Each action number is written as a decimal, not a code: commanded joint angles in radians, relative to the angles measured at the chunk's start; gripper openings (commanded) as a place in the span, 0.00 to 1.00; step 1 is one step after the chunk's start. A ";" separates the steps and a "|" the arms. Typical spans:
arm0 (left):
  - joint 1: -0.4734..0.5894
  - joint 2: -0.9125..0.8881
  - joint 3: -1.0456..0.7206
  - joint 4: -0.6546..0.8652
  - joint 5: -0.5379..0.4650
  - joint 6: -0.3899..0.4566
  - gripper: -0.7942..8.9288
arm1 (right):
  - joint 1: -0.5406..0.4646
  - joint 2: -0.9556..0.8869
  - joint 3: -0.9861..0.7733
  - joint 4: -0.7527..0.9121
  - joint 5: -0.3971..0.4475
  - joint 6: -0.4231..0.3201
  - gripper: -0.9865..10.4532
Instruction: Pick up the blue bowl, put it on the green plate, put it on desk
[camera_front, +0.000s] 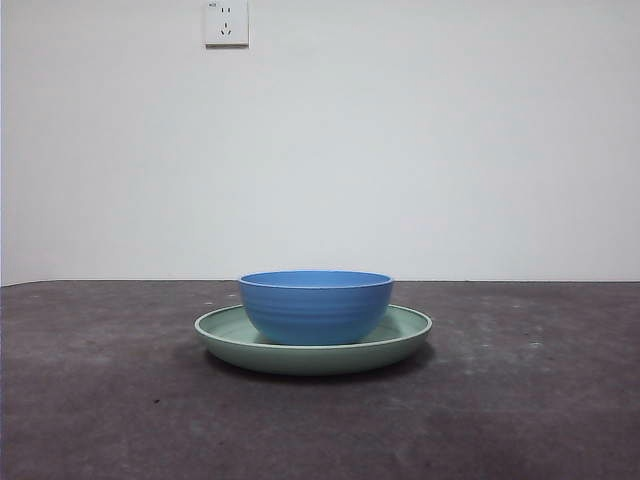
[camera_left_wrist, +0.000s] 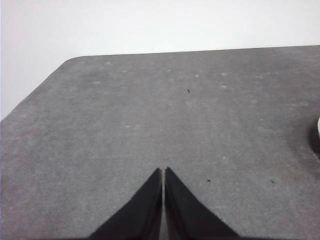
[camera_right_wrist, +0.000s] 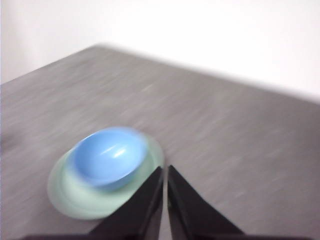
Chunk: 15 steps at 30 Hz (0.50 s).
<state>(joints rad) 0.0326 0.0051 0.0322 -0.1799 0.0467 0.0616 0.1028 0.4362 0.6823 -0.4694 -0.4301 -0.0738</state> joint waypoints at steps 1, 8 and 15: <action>0.002 -0.002 -0.021 -0.007 -0.003 -0.003 0.09 | -0.027 -0.064 -0.111 0.118 0.040 -0.020 0.10; 0.002 -0.002 -0.021 -0.007 -0.003 -0.003 0.09 | -0.069 -0.257 -0.414 0.421 0.158 -0.011 0.10; 0.002 -0.002 -0.021 -0.007 -0.003 -0.003 0.09 | -0.069 -0.389 -0.587 0.531 0.270 0.033 0.10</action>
<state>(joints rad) 0.0326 0.0051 0.0322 -0.1799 0.0467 0.0616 0.0326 0.0528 0.1032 0.0471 -0.1703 -0.0696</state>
